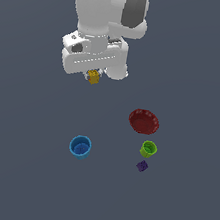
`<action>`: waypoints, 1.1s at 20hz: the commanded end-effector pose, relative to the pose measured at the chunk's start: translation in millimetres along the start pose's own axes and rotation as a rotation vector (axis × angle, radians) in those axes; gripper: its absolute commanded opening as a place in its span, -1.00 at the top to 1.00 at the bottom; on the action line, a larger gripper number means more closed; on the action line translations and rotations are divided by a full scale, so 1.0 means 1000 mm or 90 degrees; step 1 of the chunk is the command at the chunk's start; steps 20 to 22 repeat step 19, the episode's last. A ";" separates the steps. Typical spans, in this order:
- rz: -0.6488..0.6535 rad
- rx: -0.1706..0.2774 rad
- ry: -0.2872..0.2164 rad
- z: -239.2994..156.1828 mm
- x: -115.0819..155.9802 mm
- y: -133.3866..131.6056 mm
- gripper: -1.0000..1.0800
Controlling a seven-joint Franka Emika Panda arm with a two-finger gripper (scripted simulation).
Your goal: Pick up a designated object from a clutter of objects.
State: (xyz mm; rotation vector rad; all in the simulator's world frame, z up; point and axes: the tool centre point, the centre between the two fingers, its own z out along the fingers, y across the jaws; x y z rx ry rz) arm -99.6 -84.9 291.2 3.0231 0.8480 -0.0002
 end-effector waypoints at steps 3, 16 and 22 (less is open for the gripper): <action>0.000 0.001 0.000 -0.038 0.003 0.000 1.00; -0.001 0.001 0.000 -0.096 0.011 0.003 1.00; -0.001 0.001 0.000 -0.097 0.012 0.003 1.00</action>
